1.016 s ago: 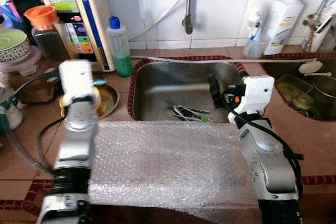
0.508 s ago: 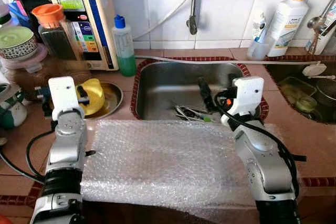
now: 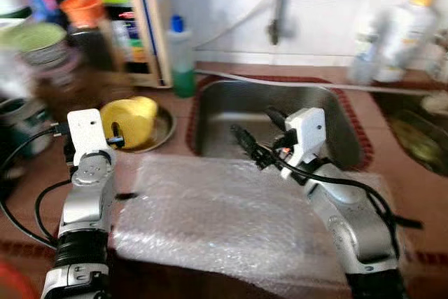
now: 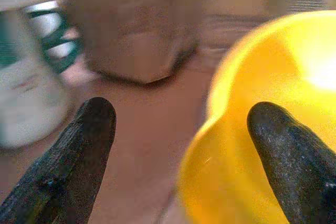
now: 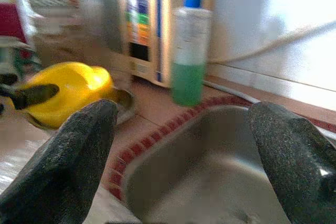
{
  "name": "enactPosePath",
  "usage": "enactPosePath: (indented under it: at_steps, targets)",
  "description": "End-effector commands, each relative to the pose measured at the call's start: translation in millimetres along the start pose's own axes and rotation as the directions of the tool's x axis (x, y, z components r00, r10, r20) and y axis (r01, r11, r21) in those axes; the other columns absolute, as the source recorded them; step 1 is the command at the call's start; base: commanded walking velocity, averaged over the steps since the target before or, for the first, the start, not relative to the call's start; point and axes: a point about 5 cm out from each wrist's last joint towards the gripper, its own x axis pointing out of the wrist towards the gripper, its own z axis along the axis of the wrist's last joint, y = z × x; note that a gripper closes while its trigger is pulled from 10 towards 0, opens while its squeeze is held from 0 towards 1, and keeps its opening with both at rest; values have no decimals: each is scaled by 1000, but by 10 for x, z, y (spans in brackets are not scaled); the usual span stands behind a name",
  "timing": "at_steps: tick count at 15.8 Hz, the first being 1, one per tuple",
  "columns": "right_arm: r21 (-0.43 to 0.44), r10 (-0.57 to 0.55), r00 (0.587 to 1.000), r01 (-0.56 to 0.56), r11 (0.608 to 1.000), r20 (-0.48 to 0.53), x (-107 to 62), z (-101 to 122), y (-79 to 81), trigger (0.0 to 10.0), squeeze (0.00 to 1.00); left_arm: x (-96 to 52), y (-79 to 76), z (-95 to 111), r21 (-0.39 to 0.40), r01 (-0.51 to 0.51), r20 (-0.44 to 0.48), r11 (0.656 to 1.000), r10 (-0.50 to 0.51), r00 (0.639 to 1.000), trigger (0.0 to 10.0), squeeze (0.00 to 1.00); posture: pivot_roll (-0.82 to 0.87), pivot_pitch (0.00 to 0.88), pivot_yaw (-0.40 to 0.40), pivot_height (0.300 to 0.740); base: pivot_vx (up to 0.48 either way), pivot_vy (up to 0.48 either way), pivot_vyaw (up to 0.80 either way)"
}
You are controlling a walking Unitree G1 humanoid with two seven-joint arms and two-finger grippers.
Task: Kitchen organization
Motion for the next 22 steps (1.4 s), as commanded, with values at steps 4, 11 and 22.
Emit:
enactPosePath:
  at_steps: [4,11,22]
  targets:
    - [-20,-23,1000,23,1000,-1,-20,18,-17,10000,0,3,-60,83,-23,66,18,998,-66,998,10000,0,6,12,38,740,0,0,0]
    - [-37,-31,999,31,999,-8,-12,18,-43,10000,0,18,-258,99,-23,237,-41,971,-238,970,10000,0,-2,12,42,740,0,0,0]
    - [-64,-34,999,33,997,-18,0,19,-48,10000,0,34,-294,33,-148,279,-132,949,-298,945,0,0,-12,11,41,740,0,0,0]
